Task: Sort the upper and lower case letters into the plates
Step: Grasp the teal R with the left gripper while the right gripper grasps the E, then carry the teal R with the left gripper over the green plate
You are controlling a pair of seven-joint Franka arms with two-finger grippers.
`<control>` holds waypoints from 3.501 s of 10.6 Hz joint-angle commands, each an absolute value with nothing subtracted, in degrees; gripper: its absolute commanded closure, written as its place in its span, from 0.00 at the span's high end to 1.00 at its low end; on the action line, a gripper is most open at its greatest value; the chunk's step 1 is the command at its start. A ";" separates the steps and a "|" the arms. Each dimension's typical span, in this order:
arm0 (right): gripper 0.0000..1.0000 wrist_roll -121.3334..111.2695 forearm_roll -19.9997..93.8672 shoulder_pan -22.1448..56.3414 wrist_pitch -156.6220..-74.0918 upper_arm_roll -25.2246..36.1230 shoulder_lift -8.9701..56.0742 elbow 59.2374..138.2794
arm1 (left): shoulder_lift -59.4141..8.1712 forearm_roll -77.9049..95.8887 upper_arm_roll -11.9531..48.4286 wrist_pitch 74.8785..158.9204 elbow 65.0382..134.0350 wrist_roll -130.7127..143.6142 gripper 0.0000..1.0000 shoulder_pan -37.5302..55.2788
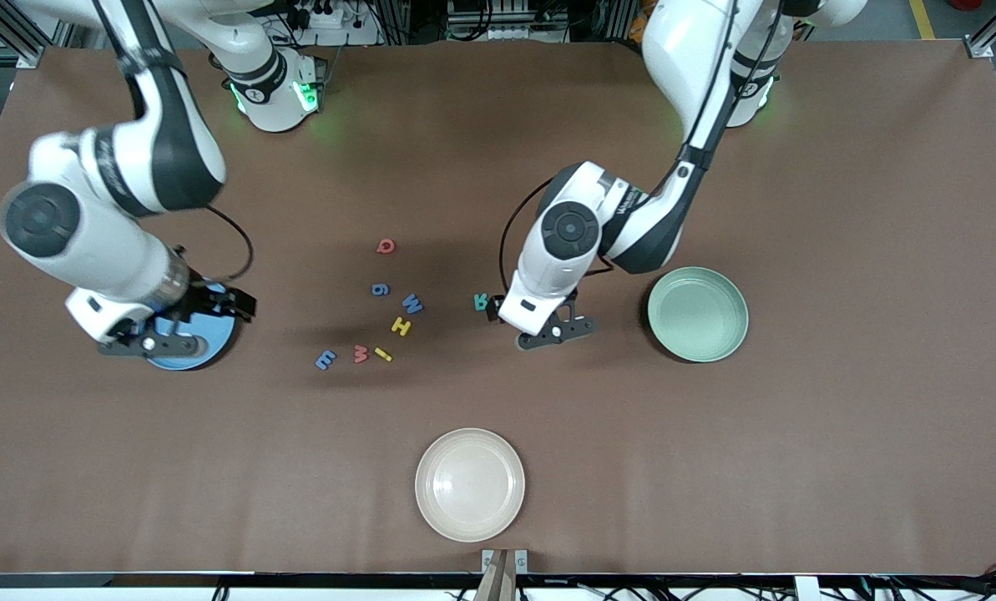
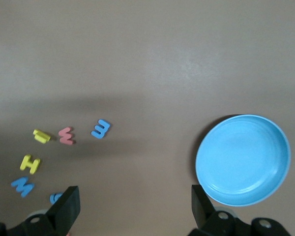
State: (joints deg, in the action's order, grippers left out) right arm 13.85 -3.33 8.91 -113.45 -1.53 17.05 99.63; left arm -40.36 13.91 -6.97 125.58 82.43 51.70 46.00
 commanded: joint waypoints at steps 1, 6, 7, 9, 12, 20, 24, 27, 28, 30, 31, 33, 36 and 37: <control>1.00 19.92 -4.13 8.70 -117.14 -1.06 22.65 98.26 | -42.26 12.48 -7.91 126.90 81.04 55.81 1.00 48.50; 1.00 43.03 -4.13 10.54 -123.29 -1.05 30.74 98.26 | -46.93 10.90 -7.91 131.04 80.51 56.07 1.00 51.24; 1.00 45.76 -4.13 10.98 -125.92 -1.05 32.41 98.26 | -47.63 10.90 -7.91 131.83 80.51 56.25 1.00 52.11; 1.00 50.17 -4.13 11.25 -127.88 -1.05 34.53 98.09 | -49.47 10.90 -7.56 132.10 80.16 56.51 1.00 53.60; 1.00 56.14 -4.04 12.56 -130.68 -1.05 37.35 98.09 | -53.61 10.90 -6.24 132.10 76.56 56.51 1.00 53.88; 1.00 59.33 -4.83 14.68 -135.44 -1.14 39.55 98.61 | -54.40 10.90 -6.59 132.19 75.50 55.81 0.60 53.70; 1.00 59.24 -4.83 14.77 -136.84 -1.14 38.76 100.54 | -55.02 10.55 -6.68 131.75 75.67 54.93 0.25 53.70; 1.00 58.63 -4.83 14.24 -143.52 -1.14 36.39 106.16 | -54.41 9.32 -6.94 129.30 75.59 53.54 0.00 53.09; 1.00 58.54 -4.83 14.24 -143.53 -1.14 36.13 106.69 | -53.97 9.32 -7.55 127.63 75.59 51.96 0.00 52.74; 1.00 58.54 -4.83 14.24 -142.65 -1.14 35.60 106.79 | -50.91 9.40 -10.88 119.93 75.50 49.75 0.00 52.03; 1.00 58.54 -4.83 14.24 -141.60 -1.14 35.07 106.79 | -48.45 9.49 -13.77 115.62 75.50 45.57 0.00 52.03; 1.00 58.19 -4.83 14.24 -140.27 -1.14 34.37 106.79 | -43.09 9.49 -17.13 106.83 75.59 34.32 0.00 49.33; 1.00 58.18 -4.92 14.33 -140.88 -1.06 35.06 106.79 | -33.51 5.74 -17.32 95.76 78.04 7.67 0.00 37.06; 1.00 58.18 -4.92 14.33 -141.15 -1.05 35.24 106.79 | -31.22 5.45 -17.14 94.15 79.96 -0.71 0.00 31.61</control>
